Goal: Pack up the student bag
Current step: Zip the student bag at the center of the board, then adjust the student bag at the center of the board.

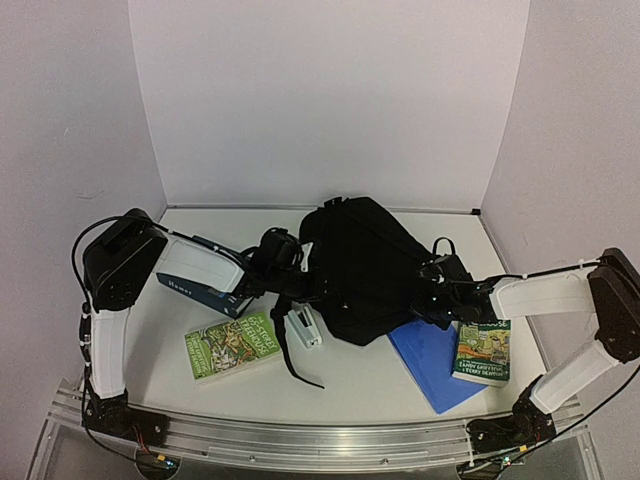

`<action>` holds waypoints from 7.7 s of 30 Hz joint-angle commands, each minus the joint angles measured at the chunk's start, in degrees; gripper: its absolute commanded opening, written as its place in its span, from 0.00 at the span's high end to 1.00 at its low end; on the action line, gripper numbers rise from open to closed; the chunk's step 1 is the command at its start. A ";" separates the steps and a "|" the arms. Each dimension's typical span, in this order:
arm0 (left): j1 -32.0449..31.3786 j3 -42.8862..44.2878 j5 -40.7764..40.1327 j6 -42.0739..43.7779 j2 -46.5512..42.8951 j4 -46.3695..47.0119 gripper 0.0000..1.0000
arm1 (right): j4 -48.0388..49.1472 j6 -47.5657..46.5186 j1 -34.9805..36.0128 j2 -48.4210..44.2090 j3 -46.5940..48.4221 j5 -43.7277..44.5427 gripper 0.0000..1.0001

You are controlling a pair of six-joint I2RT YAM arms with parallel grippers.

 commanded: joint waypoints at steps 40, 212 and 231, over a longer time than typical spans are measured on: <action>-4.46 -0.94 1.20 -3.01 0.32 -0.04 0.85 | -0.03 -0.57 0.10 -2.41 -0.02 -0.69 1.00; 24.09 45.81 17.32 -8.33 26.84 2.29 1.00 | -0.80 -18.99 -18.31 2.63 9.07 -15.49 0.66; 23.80 45.32 2.24 22.73 -9.76 -16.57 1.00 | -3.18 -20.05 -18.28 -6.74 8.76 -17.92 0.32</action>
